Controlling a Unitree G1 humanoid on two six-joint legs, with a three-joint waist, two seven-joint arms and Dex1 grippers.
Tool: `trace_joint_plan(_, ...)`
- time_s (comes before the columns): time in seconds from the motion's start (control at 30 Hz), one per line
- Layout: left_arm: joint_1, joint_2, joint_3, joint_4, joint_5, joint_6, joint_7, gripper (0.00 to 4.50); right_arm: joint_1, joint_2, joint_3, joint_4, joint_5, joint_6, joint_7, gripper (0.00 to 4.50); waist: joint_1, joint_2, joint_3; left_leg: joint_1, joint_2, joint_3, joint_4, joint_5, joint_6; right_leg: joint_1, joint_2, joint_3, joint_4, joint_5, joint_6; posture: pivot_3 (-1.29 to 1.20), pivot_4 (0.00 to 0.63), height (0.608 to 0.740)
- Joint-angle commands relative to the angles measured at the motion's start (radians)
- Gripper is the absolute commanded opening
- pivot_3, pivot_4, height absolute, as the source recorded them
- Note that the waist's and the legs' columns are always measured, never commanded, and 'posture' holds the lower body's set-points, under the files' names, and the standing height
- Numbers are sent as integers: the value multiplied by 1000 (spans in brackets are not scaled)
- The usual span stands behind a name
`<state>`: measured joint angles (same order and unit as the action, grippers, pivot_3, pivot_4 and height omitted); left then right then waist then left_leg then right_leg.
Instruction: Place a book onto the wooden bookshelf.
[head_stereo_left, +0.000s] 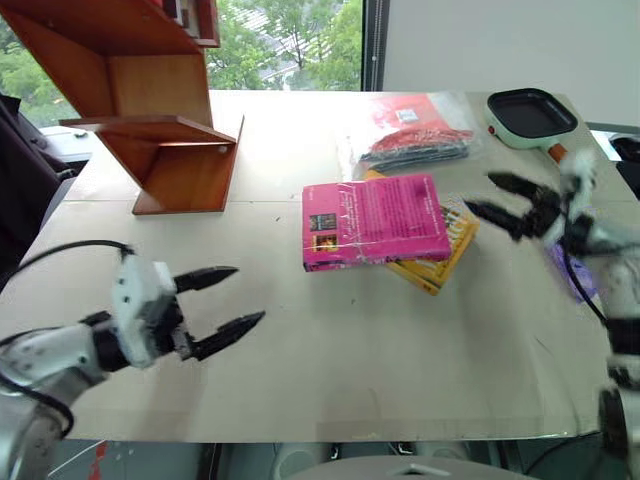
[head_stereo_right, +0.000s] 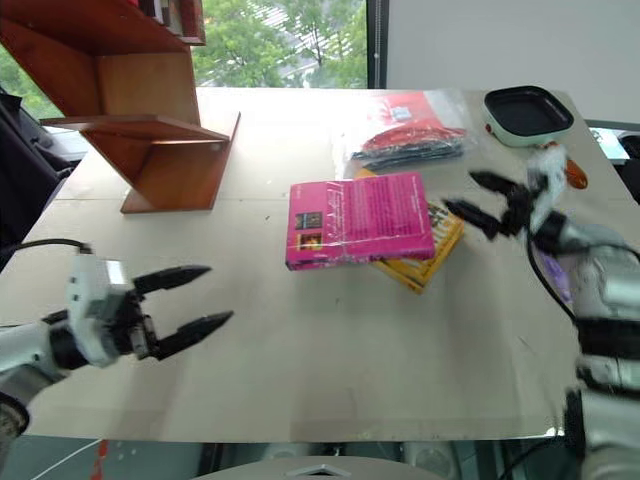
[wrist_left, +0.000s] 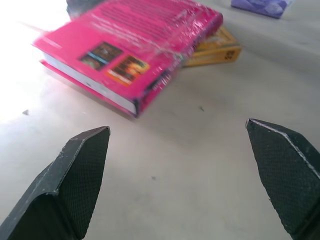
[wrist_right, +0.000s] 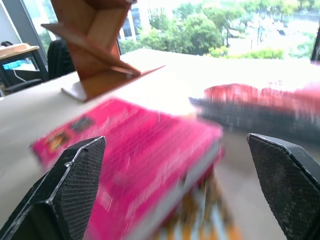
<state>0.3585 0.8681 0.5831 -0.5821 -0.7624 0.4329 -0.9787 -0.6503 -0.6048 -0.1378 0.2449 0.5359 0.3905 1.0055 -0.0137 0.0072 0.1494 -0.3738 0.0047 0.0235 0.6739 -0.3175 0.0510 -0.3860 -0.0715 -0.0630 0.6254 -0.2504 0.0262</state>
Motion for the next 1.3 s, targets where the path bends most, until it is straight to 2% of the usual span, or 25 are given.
trace_joint_plan(0.03,18,12,93,-71,-60,40,6,4492,-140,13,136,115,-131,5,23,4500,2,-1,-1,-4,0,0,0,0,0,-4,0,0,0,0,0,0,150,740)
trace_joint_plan(0.13,33,6,114,-115,-68,60,21,4492,-258,69,199,241,-190,-21,39,4500,4,-2,0,-11,-1,-1,3,0,0,-8,0,-3,0,0,1,0,150,740)
trace_joint_plan(0.17,36,0,120,-126,-75,64,30,4500,-292,89,216,286,-209,-52,61,3980,3,-1,1,-12,-1,-1,5,0,0,-8,0,-3,0,0,1,0,150,740)
trace_joint_plan(0.23,44,-10,130,-142,-80,69,42,4500,-343,113,247,366,-248,-116,115,3315,1,-1,2,-14,-1,0,8,0,0,-9,1,-3,0,1,1,0,150,740)
trace_joint_plan(0.27,50,-16,134,-148,-81,71,46,4500,-372,125,257,414,-267,-141,126,2749,1,-1,2,-14,-1,-1,9,0,0,-9,1,-3,1,1,1,0,150,740)
trace_joint_plan(0.4,85,-33,158,-179,-92,79,52,4500,-503,177,262,603,-319,-193,126,1102,-3,-2,3,-13,-1,-1,9,0,0,-9,2,-3,2,1,2,0,150,740)
trace_joint_plan(0.47,90,-35,165,-183,-91,81,57,4500,-553,196,256,685,-341,-218,115,107,-1,-2,3,-12,-1,-1,9,1,-1,-8,2,-4,4,1,2,0,150,740)
trace_joint_plan(0.6,90,-50,184,-198,-107,97,104,4500,-651,236,279,862,-441,-300,12,40,-6,-2,3,-11,-1,-1,9,1,-2,-8,2,-3,5,1,1,0,150,740)
trace_joint_plan(0.67,73,-58,178,-202,-100,109,162,4500,-696,269,298,951,-508,-330,-101,40,-7,-2,3,-11,-1,-1,9,1,-2,-8,2,-3,5,1,1,0,150,740)
trace_joint_plan(0.73,38,-72,175,-203,-147,124,220,4500,-735,295,298,1016,-557,-359,-223,40,-8,-1,3,-11,-1,-1,9,2,-3,-8,2,-3,5,1,1,0,150,740)
trace_joint_plan(0.8,19,-83,174,-202,-218,145,246,4500,-751,303,321,1050,-619,-410,-287,40,-8,-2,4,-11,-1,-1,9,2,-3,-8,2,-3,6,1,1,0,150,740)
trace_joint_plan(0.97,60,-71,165,-211,-209,155,227,4500,-768,317,362,1089,-725,-458,-297,40,-16,-2,4,-11,-1,-1,9,2,-4,-8,2,-3,5,1,1,0,150,740)
trace_joint_plan(1.3,53,-64,124,-219,-199,155,240,4500,-755,303,401,1094,-835,-477,-158,40,-29,-2,3,-9,-1,-1,9,4,-6,-8,4,-2,8,1,1,0,150,740)
